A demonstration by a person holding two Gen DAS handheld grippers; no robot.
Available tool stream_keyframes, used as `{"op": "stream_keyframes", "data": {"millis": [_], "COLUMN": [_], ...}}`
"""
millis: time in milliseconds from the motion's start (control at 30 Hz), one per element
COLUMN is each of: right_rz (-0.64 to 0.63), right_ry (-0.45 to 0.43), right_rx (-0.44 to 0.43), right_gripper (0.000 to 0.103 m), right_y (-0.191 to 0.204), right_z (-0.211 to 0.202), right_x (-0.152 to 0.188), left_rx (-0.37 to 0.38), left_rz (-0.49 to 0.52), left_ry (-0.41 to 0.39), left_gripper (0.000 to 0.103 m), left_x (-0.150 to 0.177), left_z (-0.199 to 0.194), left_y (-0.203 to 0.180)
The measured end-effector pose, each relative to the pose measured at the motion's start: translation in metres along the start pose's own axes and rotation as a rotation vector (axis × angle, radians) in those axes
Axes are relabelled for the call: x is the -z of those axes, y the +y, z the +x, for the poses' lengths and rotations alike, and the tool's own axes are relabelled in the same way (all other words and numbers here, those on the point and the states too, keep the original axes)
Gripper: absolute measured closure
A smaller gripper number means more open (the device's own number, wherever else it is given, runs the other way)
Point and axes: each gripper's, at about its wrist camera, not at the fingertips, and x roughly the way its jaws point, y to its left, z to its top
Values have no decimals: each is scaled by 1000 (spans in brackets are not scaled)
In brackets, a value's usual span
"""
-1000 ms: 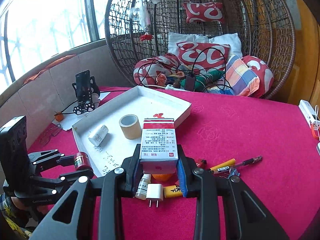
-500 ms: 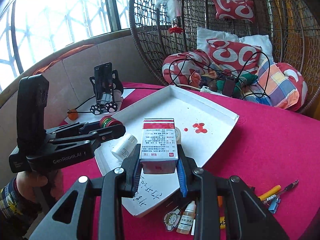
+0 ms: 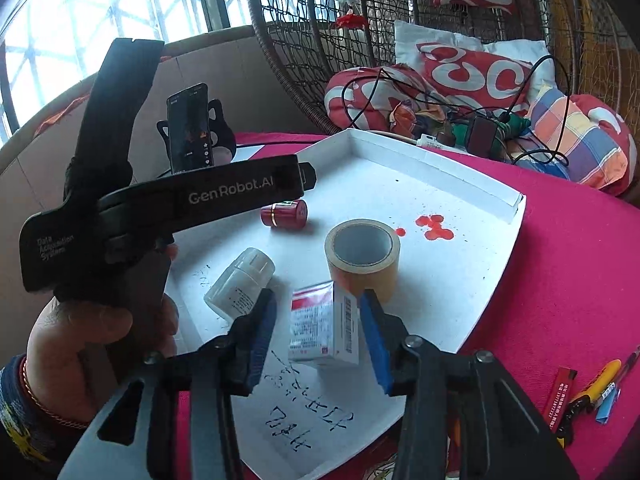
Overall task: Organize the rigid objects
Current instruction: 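Carry the can with the left tool while the right tool carries the box into the tray, releasing both, then withdraw both open tools from the tray back over the table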
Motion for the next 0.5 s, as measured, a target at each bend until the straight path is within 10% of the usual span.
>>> {"op": "stream_keyframes", "data": {"millis": [33,500], "right_rz": [0,88], "right_ry": [-13,-354], "right_rx": [10,182], "right_gripper": [14,0], "right_y": [0,-28], "right_z": [-3,-102], "right_x": [1,6], "left_rx": [-13,201], "left_rz": [0,37], "left_ry": [-14,-73], "left_gripper": [0,0], "left_x": [0,14], "left_z": [-4,-58], "left_y": [0,-32]}}
